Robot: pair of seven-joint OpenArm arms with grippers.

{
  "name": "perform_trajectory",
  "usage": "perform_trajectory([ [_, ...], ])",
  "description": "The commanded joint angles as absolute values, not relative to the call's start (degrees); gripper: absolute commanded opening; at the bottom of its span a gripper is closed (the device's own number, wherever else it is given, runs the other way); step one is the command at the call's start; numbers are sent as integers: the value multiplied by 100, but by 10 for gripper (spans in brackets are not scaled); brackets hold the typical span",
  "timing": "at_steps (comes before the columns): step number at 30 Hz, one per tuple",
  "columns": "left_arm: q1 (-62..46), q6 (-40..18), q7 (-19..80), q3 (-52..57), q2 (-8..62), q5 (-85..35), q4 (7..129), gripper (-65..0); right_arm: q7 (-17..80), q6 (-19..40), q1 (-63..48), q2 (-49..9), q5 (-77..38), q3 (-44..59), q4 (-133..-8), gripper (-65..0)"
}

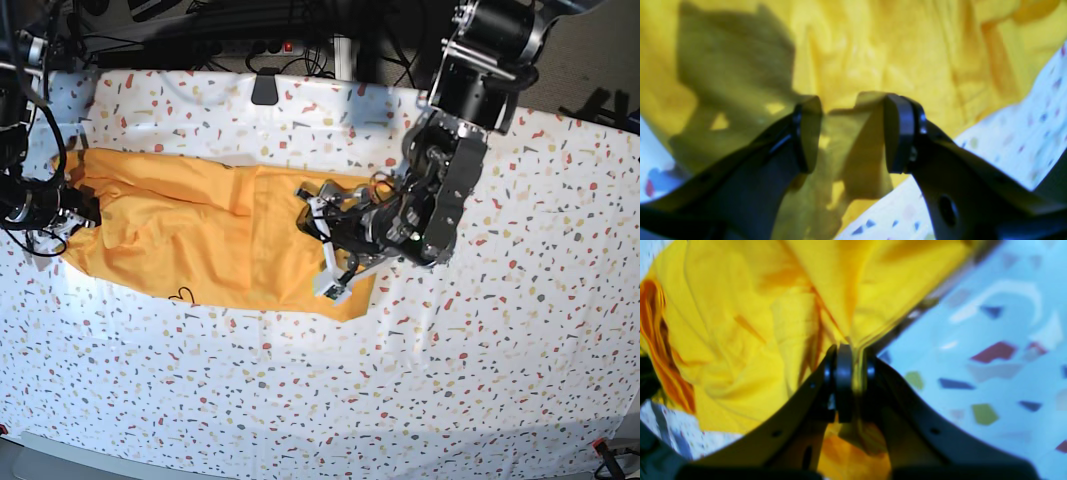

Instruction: Fold the T-shirt properly

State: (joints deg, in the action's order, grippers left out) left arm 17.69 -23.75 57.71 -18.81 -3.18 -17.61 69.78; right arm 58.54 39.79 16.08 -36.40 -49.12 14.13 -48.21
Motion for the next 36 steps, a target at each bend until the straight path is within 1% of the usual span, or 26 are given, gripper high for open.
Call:
perform_trajectory([
  [1,1833,-2355,5721,-1885,-364,-1778,7061,-354,5913,4000,1712,-3750,-4980,1424,-5026,-650],
  [4,1791,-2355,5596,-1885,-364,-1778,7061,-354,6226,4000,1712,-3656,-5172,1422,-5470,-650],
  [10,1811,-2355,5566,-1885,-364,-1780,7061,-354,6571,4000,1712,-3341,-6248,1422,-6390,-650],
  [13,1811,-2357,5566,-1885,-364,-1778,7061,-354,6790,4000,1715,-3118,-6547,1422,-6853,-650],
  [17,1811,-2355,5566,-1885,-364,-1780,7061,-354,7347,4000,1712,-2746,-6941,1422,-7446,-650],
  [20,1811,-2355,5568,-1885,-364,-1780,7061,-354,7461,4000,1715,-2554,-7212,1422,-7828,-650],
  [23,1831,-2355,5710,-1885,-364,-1817,7076,-354,7461,4000,1769,-2381,-7218,1422,-8117,-650],
  [26,1841,-2355,5846,-1885,-362,-1820,7301,-354,7456,4000,1859,-2213,-7196,1422,-8138,-650],
  [31,1841,-2359,5916,-1885,-362,-1793,8038,-353,7456,4000,1955,-1883,-7170,1422,-8136,-650],
  [36,1841,-2357,6333,-1879,-360,-1275,8917,-353,7367,4000,2034,-1535,-6608,1422,-8136,-650],
])
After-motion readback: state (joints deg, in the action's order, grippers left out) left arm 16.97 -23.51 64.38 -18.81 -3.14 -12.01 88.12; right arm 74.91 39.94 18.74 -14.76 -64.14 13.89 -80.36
